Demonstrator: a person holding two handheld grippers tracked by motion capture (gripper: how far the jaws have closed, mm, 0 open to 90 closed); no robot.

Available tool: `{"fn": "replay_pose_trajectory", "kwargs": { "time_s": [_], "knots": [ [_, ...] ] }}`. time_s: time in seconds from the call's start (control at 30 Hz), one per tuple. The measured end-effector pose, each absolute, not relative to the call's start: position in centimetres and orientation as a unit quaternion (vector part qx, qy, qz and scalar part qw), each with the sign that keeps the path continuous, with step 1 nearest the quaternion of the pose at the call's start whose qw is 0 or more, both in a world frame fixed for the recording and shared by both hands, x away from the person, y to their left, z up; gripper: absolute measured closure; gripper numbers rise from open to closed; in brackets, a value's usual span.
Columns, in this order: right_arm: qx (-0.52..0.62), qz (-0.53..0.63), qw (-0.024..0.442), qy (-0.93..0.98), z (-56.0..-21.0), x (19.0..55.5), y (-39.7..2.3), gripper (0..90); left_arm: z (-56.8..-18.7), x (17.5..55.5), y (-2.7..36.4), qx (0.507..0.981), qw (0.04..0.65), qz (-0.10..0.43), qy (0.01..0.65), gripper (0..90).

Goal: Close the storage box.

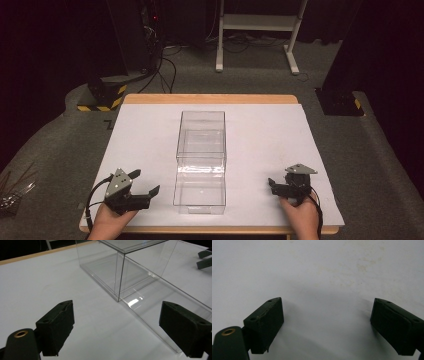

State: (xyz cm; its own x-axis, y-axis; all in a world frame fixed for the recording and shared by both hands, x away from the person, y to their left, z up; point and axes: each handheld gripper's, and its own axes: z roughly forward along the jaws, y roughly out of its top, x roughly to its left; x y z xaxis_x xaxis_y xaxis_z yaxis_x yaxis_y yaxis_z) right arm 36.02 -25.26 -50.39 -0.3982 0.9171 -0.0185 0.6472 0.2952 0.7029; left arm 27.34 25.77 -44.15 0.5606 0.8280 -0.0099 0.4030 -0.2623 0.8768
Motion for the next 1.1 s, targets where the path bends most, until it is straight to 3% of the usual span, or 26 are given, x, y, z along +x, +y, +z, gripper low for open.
{"fn": "replay_pose_trajectory", "kwargs": {
  "time_s": [1.1],
  "knots": [
    [0.505,0.313,0.215,0.775,-50.4,36.0,-25.3,11.4,-43.0,25.2,22.1,0.759,0.502,0.202,0.362,13.6]
  ]
}}
